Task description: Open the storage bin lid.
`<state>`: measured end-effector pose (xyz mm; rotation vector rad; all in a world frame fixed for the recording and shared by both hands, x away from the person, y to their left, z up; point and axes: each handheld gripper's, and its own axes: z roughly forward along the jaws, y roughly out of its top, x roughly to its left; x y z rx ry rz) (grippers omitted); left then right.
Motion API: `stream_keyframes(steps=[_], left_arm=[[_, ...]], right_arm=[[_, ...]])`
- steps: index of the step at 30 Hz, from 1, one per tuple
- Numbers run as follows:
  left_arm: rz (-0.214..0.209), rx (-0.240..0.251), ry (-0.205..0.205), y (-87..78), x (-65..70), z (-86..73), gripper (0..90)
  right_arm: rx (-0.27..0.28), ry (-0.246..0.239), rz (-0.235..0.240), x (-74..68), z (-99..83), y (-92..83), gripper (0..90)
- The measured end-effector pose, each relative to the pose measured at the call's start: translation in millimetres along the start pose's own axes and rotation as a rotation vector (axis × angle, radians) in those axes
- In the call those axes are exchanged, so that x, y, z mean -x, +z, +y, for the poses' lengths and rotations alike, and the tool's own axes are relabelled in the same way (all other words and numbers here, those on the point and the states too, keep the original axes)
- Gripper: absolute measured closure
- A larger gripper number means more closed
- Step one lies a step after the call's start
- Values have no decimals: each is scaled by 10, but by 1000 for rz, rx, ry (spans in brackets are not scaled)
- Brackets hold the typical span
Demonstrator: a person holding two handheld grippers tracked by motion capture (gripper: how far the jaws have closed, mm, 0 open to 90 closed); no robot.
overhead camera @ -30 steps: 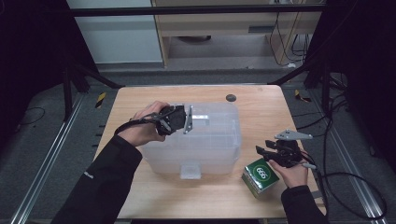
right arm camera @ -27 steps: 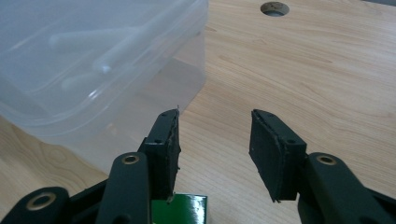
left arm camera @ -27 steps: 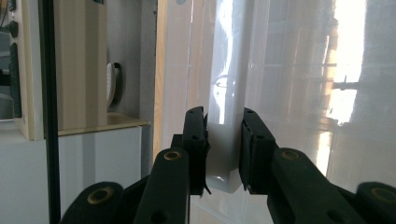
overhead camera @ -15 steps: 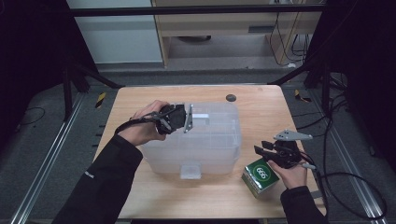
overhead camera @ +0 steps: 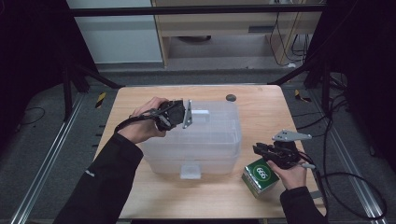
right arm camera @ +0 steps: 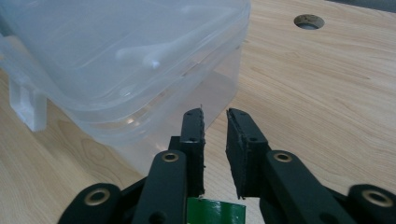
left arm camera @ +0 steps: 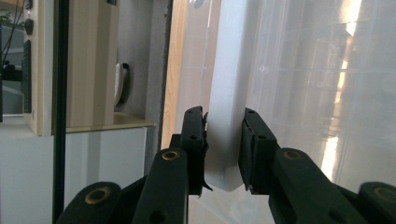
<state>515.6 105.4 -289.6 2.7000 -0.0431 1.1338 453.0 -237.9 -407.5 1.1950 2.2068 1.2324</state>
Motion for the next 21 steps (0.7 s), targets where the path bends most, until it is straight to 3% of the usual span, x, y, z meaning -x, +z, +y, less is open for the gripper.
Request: stream_keyframes(steps=[8,21], left_arm=[[10,-6,-7,3,-65,3,726],[26,-6,-31,30,-184,3,719]], right_arm=[[-7,-7,47,-17,10,-12,899],[-18,-29,76,-46,8,-2,900]])
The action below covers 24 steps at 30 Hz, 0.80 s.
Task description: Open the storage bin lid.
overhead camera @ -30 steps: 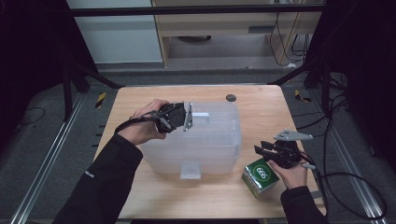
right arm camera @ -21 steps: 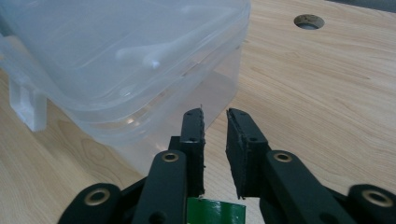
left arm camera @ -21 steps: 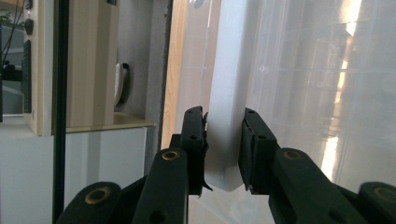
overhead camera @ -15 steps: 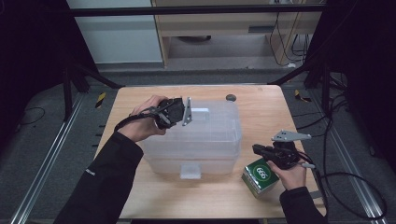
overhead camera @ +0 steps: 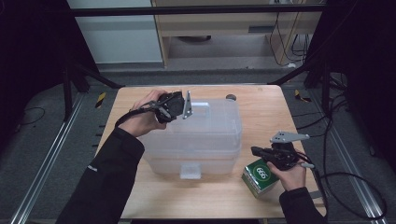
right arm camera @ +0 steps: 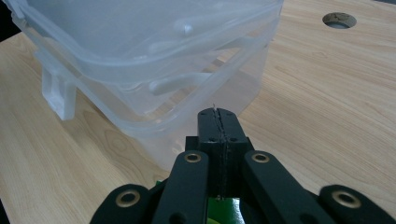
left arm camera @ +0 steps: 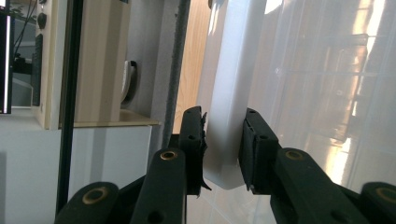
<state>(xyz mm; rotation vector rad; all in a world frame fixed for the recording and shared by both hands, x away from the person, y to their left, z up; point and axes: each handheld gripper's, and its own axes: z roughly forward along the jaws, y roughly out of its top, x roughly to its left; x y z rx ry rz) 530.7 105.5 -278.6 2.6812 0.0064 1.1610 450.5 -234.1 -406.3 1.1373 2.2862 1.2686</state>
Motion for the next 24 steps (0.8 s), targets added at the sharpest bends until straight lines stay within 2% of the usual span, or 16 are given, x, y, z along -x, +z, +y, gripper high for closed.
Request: stream_keyframes(steps=[8,11,16,20,24], left_arm=[[15,9,-30,30,-66,-10,713],[21,1,-37,39,-94,-3,712],[26,8,-53,55,-114,-8,709],[31,16,-64,69,-140,-19,706],[27,20,-71,74,-156,-25,700]], right_arm=[[1,-2,13,5,-17,0,900],[7,-15,39,-9,-16,9,900],[9,-15,40,-33,-20,25,900],[26,-1,65,-55,-13,29,900],[37,-11,72,-73,0,37,900]])
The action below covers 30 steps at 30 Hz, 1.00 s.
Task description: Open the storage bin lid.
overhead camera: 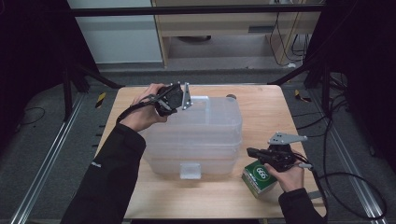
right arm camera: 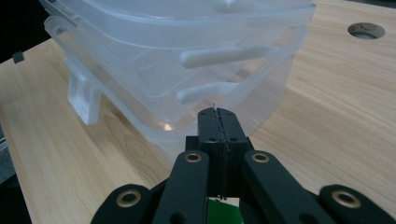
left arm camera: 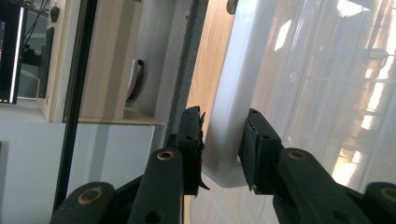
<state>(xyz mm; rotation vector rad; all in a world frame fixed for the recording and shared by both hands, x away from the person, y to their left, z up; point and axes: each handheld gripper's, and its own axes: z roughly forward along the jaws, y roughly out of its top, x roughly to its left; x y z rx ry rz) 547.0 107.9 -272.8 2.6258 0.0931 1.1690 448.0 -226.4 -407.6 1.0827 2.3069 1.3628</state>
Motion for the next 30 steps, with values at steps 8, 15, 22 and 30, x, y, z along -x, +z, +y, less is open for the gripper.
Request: stream_keyframes(steps=[8,15,22,30], left_arm=[[-3,-6,8,10,-30,10,699],[-7,-6,6,12,-37,8,699],[-12,-4,15,4,-27,0,699],[-32,16,-1,-17,-16,-49,557]], right_arm=[[60,27,47,-43,25,52,900],[119,34,66,-60,83,74,900],[141,41,76,-95,125,108,900],[138,53,77,-95,110,113,900]])
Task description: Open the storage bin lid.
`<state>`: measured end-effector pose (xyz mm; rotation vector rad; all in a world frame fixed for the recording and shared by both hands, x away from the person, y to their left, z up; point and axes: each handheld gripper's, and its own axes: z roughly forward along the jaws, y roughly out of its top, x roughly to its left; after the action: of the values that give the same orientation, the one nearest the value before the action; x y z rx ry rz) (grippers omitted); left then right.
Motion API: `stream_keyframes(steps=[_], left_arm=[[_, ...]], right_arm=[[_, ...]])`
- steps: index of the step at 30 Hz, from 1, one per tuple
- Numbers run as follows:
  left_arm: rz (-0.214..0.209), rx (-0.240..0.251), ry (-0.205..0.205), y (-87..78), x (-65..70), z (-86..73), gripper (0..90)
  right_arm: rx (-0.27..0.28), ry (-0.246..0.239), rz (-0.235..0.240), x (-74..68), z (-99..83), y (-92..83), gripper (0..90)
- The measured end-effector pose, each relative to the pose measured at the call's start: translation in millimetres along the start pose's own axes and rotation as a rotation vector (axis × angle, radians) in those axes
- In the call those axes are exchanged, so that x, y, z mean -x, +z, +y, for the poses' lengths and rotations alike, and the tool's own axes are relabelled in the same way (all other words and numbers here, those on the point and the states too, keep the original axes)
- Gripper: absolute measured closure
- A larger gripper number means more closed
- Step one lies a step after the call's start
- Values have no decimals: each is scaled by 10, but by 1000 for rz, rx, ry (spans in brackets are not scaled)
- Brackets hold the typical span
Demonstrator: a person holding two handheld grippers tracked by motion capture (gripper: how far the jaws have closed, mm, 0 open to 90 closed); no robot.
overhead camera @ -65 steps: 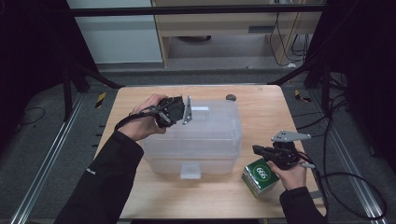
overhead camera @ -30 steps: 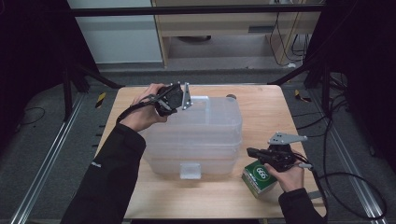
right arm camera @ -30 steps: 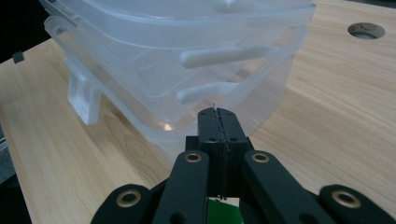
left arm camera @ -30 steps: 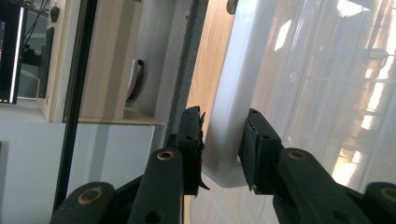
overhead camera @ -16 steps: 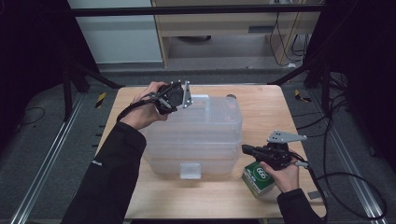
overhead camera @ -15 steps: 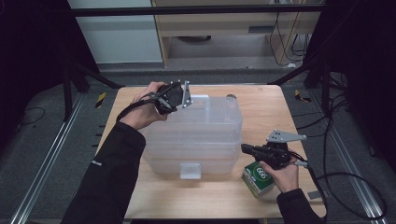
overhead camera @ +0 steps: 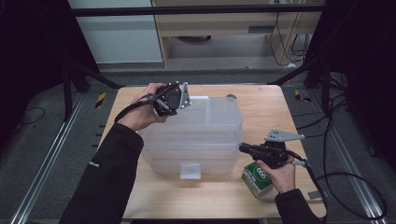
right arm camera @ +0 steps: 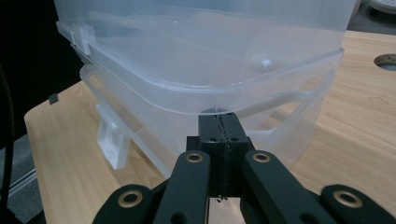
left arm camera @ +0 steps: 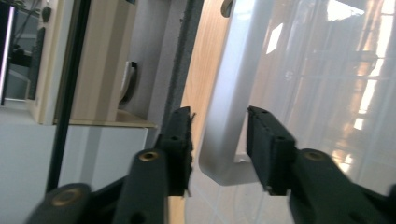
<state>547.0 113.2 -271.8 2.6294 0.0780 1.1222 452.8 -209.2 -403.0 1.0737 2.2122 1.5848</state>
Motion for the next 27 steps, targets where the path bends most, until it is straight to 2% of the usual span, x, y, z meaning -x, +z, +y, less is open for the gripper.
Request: stream_keyframes(steps=[3,5,8,9,13,16,17,19,20,22,23,26,27], left_arm=[[-13,21,-38,-59,2,-60,521],[-30,63,-77,-119,6,-120,482],[-42,91,-113,-196,11,-184,466],[-42,91,-113,-196,11,-184,462],[-46,147,-179,-322,18,-292,454],[-37,150,-188,-367,34,-337,453],[-36,161,-213,-404,49,-390,455],[-33,164,-225,-421,56,-418,458],[-27,177,-258,-451,68,-479,460],[-24,189,-288,-480,78,-546,469],[-24,189,-288,-480,78,-546,474],[-18,208,-362,-524,82,-699,493],[-18,208,-362,-524,82,-699,501]], right_arm=[[-3,-2,-3,2,2,2,900],[-4,-2,-4,0,0,3,900],[-4,2,-6,0,-1,6,900],[-4,2,-6,0,-1,6,900],[-8,0,-13,0,-4,10,900],[-7,-3,-18,-2,-4,10,900],[-9,-3,-20,-3,-5,11,900],[-9,-3,-19,-3,-5,11,900],[-9,-3,-20,-4,-5,12,900],[-10,-2,-20,-4,-5,12,900],[-10,-2,-20,-4,-5,12,900],[-12,-1,-21,-6,-4,12,900],[-13,-2,-19,-6,-4,13,900]])
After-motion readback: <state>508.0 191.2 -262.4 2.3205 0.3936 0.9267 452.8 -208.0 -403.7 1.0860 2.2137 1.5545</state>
